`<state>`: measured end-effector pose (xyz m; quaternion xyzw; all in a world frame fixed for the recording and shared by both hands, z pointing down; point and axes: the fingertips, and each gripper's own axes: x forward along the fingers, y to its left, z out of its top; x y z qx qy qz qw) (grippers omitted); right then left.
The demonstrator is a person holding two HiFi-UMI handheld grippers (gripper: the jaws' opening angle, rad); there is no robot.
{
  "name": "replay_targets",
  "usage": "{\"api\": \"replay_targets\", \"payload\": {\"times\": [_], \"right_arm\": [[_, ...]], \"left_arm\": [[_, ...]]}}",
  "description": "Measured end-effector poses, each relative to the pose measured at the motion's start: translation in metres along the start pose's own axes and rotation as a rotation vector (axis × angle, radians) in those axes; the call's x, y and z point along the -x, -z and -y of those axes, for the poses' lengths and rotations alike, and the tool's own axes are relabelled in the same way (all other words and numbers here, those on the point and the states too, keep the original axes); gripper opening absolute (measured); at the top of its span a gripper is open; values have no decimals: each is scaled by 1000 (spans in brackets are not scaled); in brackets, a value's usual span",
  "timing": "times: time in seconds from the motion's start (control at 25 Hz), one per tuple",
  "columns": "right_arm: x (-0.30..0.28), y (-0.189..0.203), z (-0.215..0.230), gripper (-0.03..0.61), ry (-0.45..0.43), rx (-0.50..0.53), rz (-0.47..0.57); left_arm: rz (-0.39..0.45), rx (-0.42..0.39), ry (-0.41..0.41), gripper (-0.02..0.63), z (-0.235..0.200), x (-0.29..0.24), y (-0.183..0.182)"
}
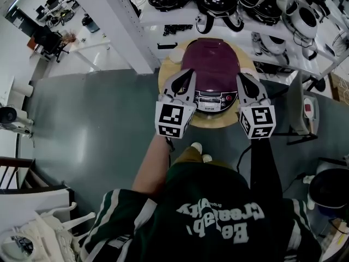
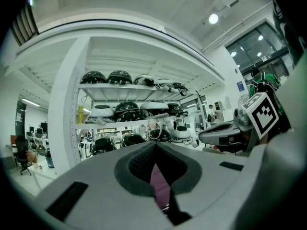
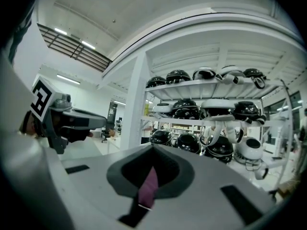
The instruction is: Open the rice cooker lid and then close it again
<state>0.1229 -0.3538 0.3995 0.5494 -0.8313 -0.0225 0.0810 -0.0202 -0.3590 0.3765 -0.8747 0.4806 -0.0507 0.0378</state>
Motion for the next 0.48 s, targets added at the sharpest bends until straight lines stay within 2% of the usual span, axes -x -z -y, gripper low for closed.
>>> {"api": "replay_targets", "payload": {"times": [0.48], "right_arm": [[2, 2, 5, 3, -5, -17, 5]], "left_arm": [[8, -11, 46, 2, 11, -6, -2]]}}
